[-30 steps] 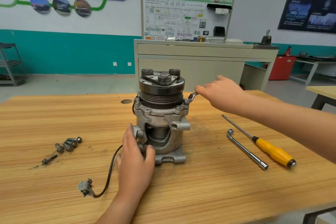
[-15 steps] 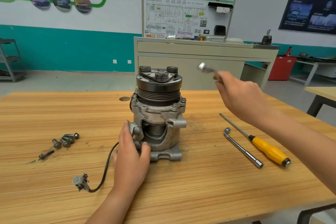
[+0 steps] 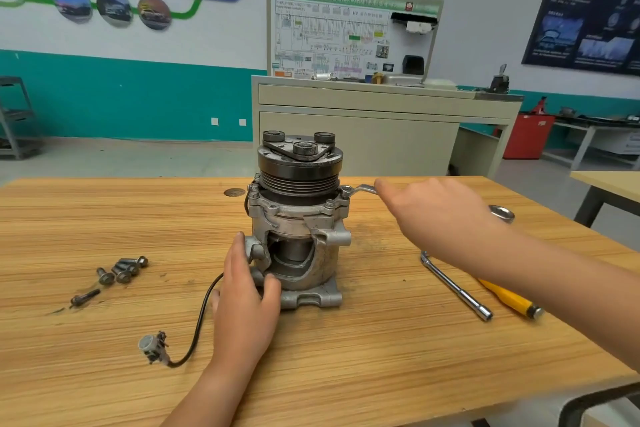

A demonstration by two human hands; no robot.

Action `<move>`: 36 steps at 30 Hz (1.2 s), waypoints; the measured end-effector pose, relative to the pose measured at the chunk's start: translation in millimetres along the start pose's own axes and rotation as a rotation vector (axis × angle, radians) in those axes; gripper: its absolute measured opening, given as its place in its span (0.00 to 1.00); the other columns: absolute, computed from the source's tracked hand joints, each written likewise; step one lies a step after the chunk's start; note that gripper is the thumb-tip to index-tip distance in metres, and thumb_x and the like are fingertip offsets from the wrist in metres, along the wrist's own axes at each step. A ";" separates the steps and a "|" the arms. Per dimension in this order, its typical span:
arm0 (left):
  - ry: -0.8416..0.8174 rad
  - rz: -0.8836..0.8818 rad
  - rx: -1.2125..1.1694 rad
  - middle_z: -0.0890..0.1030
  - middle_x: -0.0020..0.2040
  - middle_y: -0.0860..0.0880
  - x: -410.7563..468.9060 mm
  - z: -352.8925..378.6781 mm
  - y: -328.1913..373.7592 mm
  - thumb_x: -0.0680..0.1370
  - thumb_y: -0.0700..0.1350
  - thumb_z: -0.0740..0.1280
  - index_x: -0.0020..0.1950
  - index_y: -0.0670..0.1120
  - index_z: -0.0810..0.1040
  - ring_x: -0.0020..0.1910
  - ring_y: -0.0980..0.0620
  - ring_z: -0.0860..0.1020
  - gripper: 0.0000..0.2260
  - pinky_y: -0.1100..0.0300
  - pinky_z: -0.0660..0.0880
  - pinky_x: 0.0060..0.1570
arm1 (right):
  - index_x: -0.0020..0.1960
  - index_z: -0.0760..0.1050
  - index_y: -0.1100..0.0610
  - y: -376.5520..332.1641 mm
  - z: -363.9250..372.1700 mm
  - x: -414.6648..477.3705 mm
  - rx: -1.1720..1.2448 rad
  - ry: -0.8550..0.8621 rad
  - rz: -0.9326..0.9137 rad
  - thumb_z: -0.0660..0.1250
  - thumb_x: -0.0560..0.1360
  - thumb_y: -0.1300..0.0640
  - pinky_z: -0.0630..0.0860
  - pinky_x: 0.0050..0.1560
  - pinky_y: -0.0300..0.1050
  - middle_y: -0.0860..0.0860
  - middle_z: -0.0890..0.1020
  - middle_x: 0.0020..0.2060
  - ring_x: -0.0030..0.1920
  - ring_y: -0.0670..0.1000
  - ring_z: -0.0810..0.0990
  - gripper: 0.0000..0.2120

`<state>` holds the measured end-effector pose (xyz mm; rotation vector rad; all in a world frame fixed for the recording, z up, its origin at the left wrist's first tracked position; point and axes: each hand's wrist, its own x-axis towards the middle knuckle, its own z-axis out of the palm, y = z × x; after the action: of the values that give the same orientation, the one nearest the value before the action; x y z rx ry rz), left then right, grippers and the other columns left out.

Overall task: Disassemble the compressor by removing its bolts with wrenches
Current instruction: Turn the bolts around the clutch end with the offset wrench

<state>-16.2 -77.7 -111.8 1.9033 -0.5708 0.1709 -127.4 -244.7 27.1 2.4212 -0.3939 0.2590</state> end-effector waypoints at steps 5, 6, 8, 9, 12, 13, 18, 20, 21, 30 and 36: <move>0.000 -0.009 -0.009 0.58 0.76 0.52 -0.5 -0.2 0.2 0.77 0.40 0.62 0.77 0.48 0.51 0.72 0.52 0.61 0.31 0.42 0.58 0.70 | 0.73 0.47 0.65 -23.8 -4.0 1.7 -0.041 -0.077 0.020 0.54 0.76 0.67 0.55 0.20 0.43 0.52 0.62 0.27 0.24 0.51 0.61 0.28; -0.002 -0.010 -0.011 0.58 0.76 0.52 -0.7 -0.8 0.3 0.77 0.40 0.62 0.77 0.49 0.51 0.72 0.52 0.61 0.32 0.42 0.58 0.70 | 0.74 0.46 0.63 -21.0 1.1 1.9 -0.040 -0.054 0.010 0.53 0.77 0.65 0.56 0.20 0.42 0.52 0.63 0.27 0.24 0.51 0.62 0.28; -0.007 -0.013 -0.012 0.58 0.76 0.53 -0.6 -1.8 0.4 0.77 0.40 0.62 0.77 0.50 0.50 0.72 0.52 0.61 0.32 0.42 0.59 0.69 | 0.73 0.46 0.59 -6.1 10.7 2.9 -0.024 0.001 -0.028 0.51 0.79 0.61 0.60 0.21 0.40 0.50 0.67 0.27 0.24 0.49 0.65 0.25; -0.008 -0.015 -0.014 0.58 0.76 0.53 -0.5 -2.0 0.2 0.77 0.40 0.62 0.77 0.50 0.50 0.72 0.52 0.61 0.32 0.42 0.60 0.69 | 0.73 0.46 0.57 2.8 14.6 4.8 -0.031 0.027 -0.060 0.52 0.79 0.60 0.60 0.21 0.40 0.48 0.68 0.27 0.24 0.48 0.65 0.25; -0.005 -0.018 -0.016 0.58 0.76 0.53 0.2 -2.0 -0.4 0.77 0.41 0.62 0.77 0.51 0.51 0.72 0.53 0.61 0.32 0.42 0.60 0.69 | 0.69 0.49 0.53 23.3 27.3 18.2 -0.066 0.063 -0.096 0.57 0.77 0.62 0.60 0.22 0.40 0.48 0.66 0.29 0.25 0.47 0.66 0.25; -0.003 -0.016 -0.015 0.58 0.76 0.53 0.5 -1.8 -0.5 0.77 0.41 0.62 0.77 0.50 0.51 0.72 0.53 0.61 0.32 0.42 0.59 0.70 | 0.67 0.52 0.52 27.4 32.6 25.0 -0.047 0.080 -0.087 0.58 0.76 0.63 0.61 0.23 0.41 0.48 0.66 0.30 0.27 0.48 0.67 0.24; 0.009 -0.007 0.003 0.60 0.75 0.53 0.2 -1.7 -0.9 0.77 0.40 0.63 0.77 0.49 0.52 0.72 0.52 0.62 0.32 0.44 0.59 0.70 | 0.55 0.73 0.64 26.2 61.0 57.1 0.069 0.352 -0.149 0.69 0.67 0.74 0.78 0.44 0.51 0.58 0.80 0.39 0.37 0.57 0.78 0.18; 0.012 -0.006 0.007 0.60 0.75 0.53 0.6 -2.0 -1.5 0.77 0.40 0.63 0.77 0.49 0.53 0.71 0.52 0.62 0.31 0.43 0.59 0.70 | 0.46 0.77 0.68 20.2 67.3 72.6 0.144 0.510 -0.158 0.70 0.62 0.78 0.77 0.49 0.59 0.63 0.82 0.37 0.37 0.60 0.82 0.15; 0.013 -0.008 0.008 0.61 0.75 0.53 0.5 -2.0 -1.9 0.77 0.40 0.63 0.77 0.50 0.53 0.71 0.53 0.63 0.31 0.43 0.59 0.70 | 0.45 0.78 0.68 15.8 67.4 79.6 0.158 0.545 -0.168 0.71 0.61 0.78 0.77 0.49 0.61 0.63 0.82 0.37 0.38 0.60 0.82 0.14; 0.016 -0.010 -0.017 0.63 0.74 0.52 0.9 -1.5 -2.7 0.77 0.40 0.63 0.77 0.50 0.54 0.70 0.52 0.64 0.31 0.43 0.60 0.69 | 0.67 0.68 0.66 13.3 51.1 38.9 0.765 0.711 0.128 0.61 0.76 0.66 0.69 0.27 0.42 0.58 0.77 0.32 0.29 0.54 0.74 0.19; 0.015 -0.001 -0.015 0.61 0.75 0.52 1.4 -1.0 -3.1 0.77 0.40 0.63 0.77 0.49 0.53 0.72 0.52 0.62 0.31 0.44 0.59 0.70 | 0.72 0.56 0.48 8.5 26.5 -7.5 0.376 0.185 0.133 0.54 0.78 0.61 0.64 0.26 0.43 0.50 0.71 0.28 0.28 0.52 0.69 0.24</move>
<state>-13.4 -76.3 -113.5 1.8857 -0.5599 0.1799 -135.1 -266.5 9.8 2.7075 -0.4559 0.6628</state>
